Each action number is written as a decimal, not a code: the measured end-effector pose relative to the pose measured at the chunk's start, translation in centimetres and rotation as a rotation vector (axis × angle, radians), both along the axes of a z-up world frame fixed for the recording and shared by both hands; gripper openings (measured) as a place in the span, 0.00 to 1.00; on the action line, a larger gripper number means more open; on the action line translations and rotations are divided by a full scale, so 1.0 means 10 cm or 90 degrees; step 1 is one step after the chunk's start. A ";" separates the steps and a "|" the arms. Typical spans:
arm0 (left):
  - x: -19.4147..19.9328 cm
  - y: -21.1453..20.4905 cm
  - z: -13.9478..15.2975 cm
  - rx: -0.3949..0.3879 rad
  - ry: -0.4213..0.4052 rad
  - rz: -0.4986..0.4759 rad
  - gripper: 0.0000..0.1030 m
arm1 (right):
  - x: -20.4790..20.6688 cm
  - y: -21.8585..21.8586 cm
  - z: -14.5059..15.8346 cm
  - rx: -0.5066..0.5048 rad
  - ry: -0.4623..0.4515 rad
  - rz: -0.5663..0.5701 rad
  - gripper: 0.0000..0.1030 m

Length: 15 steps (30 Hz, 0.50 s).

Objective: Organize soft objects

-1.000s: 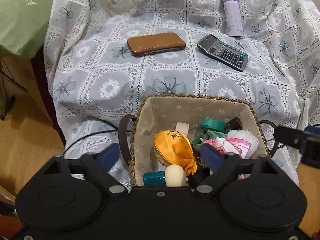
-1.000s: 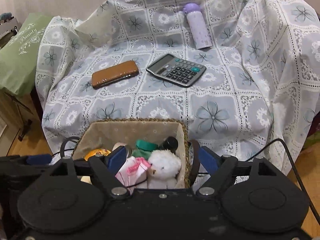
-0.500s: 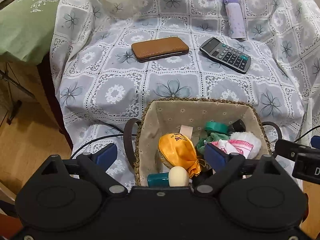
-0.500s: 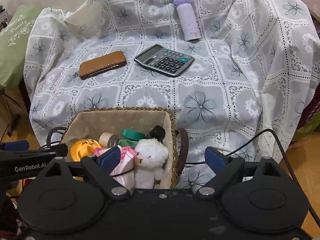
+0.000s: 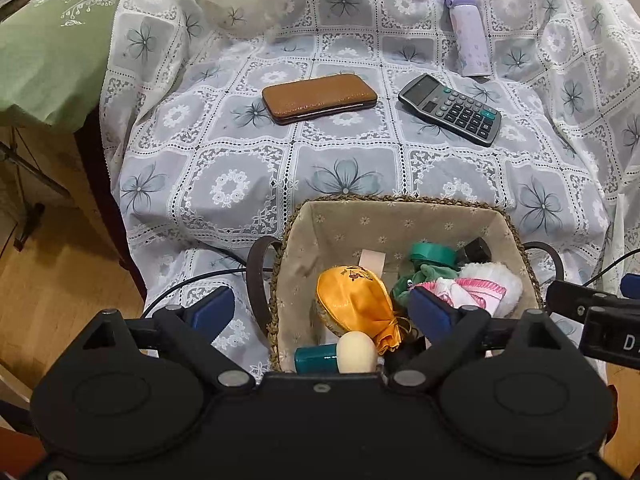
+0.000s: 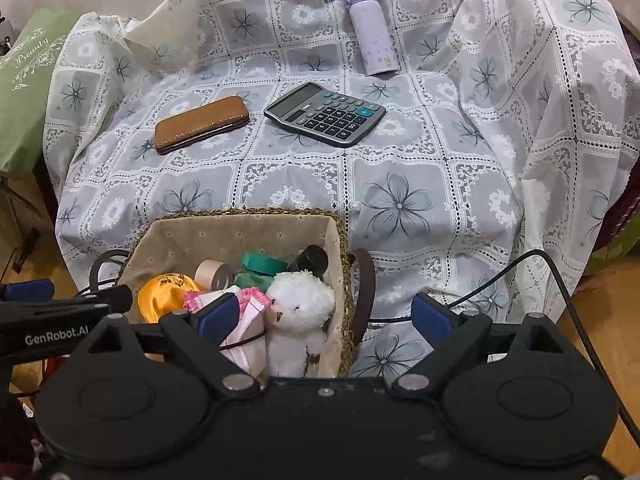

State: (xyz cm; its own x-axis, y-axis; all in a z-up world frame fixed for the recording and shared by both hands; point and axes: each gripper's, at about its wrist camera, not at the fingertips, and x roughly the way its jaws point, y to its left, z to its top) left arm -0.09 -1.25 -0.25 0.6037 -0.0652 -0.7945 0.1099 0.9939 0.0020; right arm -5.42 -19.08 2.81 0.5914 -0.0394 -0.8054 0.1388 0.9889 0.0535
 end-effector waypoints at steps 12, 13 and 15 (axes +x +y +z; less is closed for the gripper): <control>0.02 0.00 -0.04 -0.001 0.013 0.000 0.88 | 0.02 -0.02 -0.02 0.005 0.007 -0.004 0.90; 0.02 0.00 -0.04 -0.001 0.014 -0.001 0.88 | 0.02 -0.02 -0.03 0.005 0.008 -0.004 0.90; 0.02 -0.01 -0.05 -0.001 0.015 -0.001 0.88 | 0.02 -0.02 -0.03 0.006 0.009 -0.004 0.90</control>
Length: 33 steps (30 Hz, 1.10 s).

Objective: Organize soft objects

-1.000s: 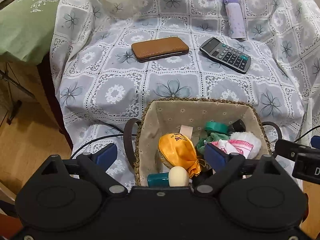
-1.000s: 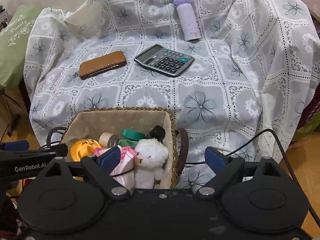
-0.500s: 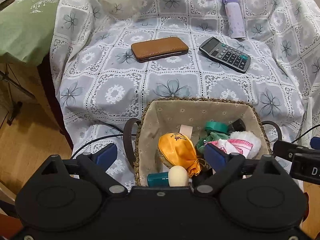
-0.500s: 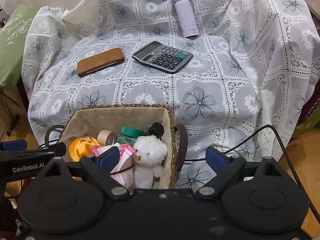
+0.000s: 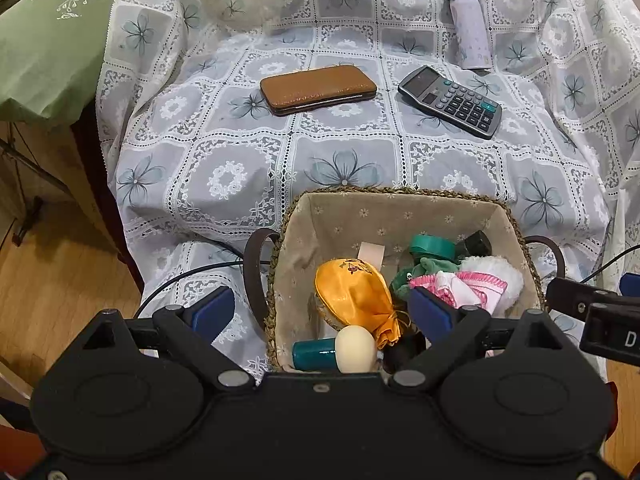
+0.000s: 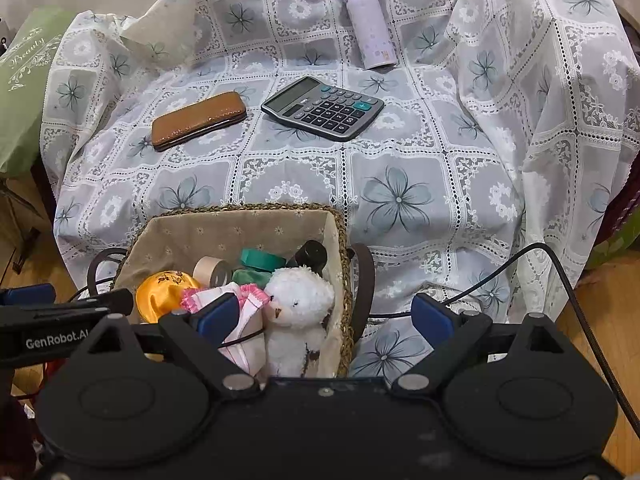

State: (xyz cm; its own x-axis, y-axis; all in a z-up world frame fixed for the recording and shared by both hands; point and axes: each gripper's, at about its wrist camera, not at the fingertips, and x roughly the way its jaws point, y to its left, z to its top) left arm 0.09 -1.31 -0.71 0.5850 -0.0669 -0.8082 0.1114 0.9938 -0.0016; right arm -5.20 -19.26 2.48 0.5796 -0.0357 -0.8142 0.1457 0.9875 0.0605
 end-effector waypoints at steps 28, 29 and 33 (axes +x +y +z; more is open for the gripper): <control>0.02 -0.01 -0.02 0.000 0.011 -0.002 0.88 | 0.01 0.00 -0.01 0.001 0.002 0.000 0.91; 0.02 -0.01 -0.02 -0.001 0.011 -0.001 0.88 | 0.01 0.00 -0.01 0.001 0.002 0.000 0.91; 0.02 -0.01 -0.02 0.000 0.011 -0.001 0.88 | 0.01 0.00 -0.01 0.001 0.002 0.000 0.91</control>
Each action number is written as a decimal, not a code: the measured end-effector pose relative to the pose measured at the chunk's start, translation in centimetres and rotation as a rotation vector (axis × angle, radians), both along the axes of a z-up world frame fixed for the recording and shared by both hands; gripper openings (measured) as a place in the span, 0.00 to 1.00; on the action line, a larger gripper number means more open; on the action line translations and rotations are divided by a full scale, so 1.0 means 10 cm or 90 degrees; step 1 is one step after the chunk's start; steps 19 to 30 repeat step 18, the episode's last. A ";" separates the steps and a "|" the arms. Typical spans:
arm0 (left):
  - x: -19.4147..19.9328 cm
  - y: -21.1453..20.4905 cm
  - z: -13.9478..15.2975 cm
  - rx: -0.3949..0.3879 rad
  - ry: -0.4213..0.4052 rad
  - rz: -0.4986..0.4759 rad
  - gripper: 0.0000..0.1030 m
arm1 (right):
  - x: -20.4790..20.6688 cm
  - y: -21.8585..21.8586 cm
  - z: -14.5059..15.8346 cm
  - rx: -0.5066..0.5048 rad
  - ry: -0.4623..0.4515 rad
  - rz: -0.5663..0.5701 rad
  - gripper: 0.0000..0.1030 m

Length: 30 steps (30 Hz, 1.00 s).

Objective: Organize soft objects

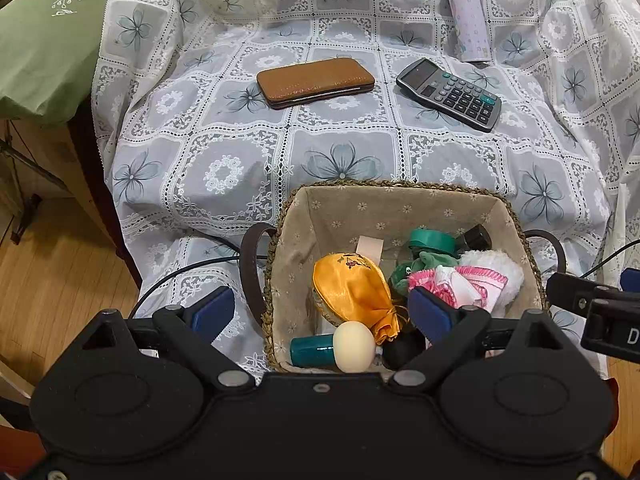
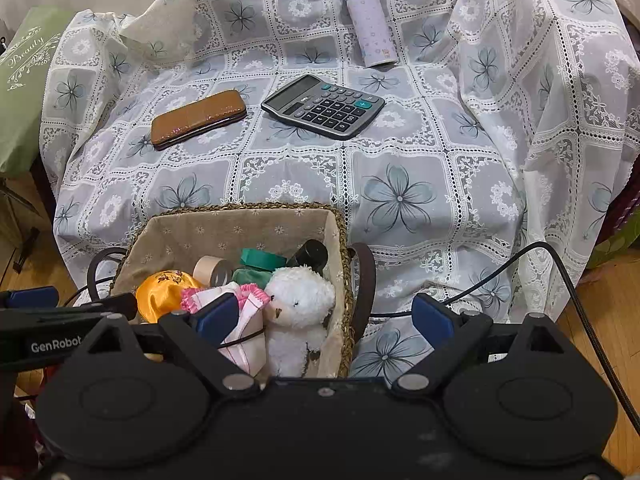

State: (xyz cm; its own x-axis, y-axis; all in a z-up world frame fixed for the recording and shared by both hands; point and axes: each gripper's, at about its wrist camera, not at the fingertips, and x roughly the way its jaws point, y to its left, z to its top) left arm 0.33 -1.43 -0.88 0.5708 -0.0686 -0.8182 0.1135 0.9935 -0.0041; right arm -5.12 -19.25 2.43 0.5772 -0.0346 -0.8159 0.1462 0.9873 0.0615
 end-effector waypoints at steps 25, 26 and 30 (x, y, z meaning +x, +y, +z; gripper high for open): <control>-0.01 0.01 -0.02 0.003 0.004 -0.004 0.88 | 0.00 0.00 0.00 0.000 0.001 0.000 0.91; -0.01 0.01 -0.02 0.003 0.004 -0.004 0.88 | 0.00 0.00 0.00 0.000 0.001 0.000 0.91; -0.01 0.01 -0.02 0.003 0.004 -0.004 0.88 | 0.00 0.00 0.00 0.000 0.001 0.000 0.91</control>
